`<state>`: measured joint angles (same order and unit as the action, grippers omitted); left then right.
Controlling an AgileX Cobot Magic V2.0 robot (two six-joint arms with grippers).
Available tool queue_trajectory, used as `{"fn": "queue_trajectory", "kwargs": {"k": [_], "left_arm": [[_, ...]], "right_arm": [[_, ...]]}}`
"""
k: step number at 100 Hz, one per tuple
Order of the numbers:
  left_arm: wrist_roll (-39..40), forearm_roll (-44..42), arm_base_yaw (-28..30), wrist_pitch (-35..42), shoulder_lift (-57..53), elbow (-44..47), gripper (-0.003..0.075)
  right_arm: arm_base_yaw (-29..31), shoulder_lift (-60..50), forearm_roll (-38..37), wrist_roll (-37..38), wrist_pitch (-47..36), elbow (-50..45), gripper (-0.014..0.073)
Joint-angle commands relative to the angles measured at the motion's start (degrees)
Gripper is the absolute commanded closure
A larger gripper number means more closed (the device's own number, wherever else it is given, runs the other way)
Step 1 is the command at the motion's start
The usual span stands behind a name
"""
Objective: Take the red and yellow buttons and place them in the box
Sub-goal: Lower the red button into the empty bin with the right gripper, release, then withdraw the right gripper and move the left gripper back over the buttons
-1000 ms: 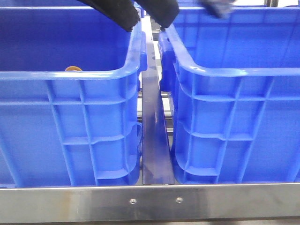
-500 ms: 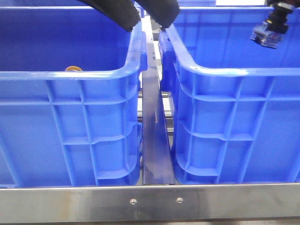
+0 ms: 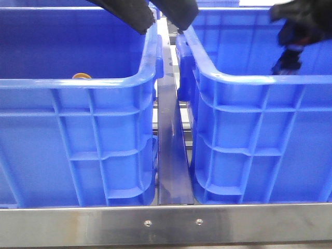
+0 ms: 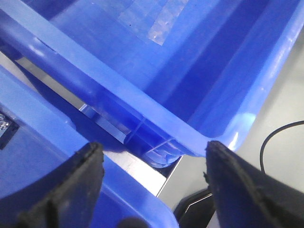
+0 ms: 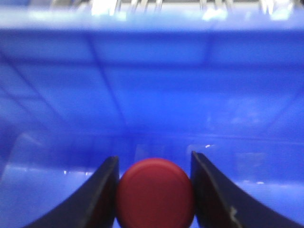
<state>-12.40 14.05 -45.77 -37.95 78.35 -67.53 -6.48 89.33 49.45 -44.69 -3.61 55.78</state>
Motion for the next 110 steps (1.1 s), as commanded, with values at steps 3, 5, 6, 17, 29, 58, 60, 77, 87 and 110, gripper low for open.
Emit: {"fn": "queue_trajectory", "kwargs": {"k": [3,5,6,17,29,58,60,77,87,110], "left_arm": [[0.1,1.2,-0.5,3.9,-1.7,-1.7,0.0282],[0.1,1.2,-0.5,4.0,-1.7,-1.7,0.0282],[0.1,1.2,-0.5,4.0,-1.7,-1.7,0.0282],[0.1,1.2,-0.5,4.2,-1.7,-1.7,0.0282],[0.1,1.2,-0.5,4.2,-1.7,-1.7,0.0282],[0.1,1.2,-0.5,4.2,-1.7,-1.7,0.0282],[0.1,1.2,-0.5,4.2,-1.7,-1.7,0.0282],[0.1,1.2,-0.5,4.2,-1.7,-1.7,0.0282],[0.1,1.2,-0.5,4.2,-1.7,-1.7,0.0282],[0.1,1.2,-0.5,4.2,-1.7,-1.7,0.0282]], "right_arm": [[-0.5,1.1,0.3,-0.9,-4.5,4.6,0.0391],[-0.5,1.9,0.3,-0.9,-4.7,5.2,0.0391],[-0.5,2.3,0.3,-0.9,-4.8,5.4,0.0391],[-0.5,5.6,0.3,-0.9,-5.2,7.8,0.0391],[-0.5,8.5,0.3,-0.9,-5.8,9.3,0.0391],[-0.5,9.9,0.3,-0.9,-5.0,9.6,0.0188],[-0.5,9.9,0.3,-0.9,-5.0,9.6,0.0149],[-0.5,9.2,0.3,-0.9,-3.4,9.6,0.0015],[-0.5,7.9,0.3,-0.9,-2.4,9.6,0.0015],[-0.5,2.3,0.6,-0.9,-1.9,7.4,0.0015]]}}
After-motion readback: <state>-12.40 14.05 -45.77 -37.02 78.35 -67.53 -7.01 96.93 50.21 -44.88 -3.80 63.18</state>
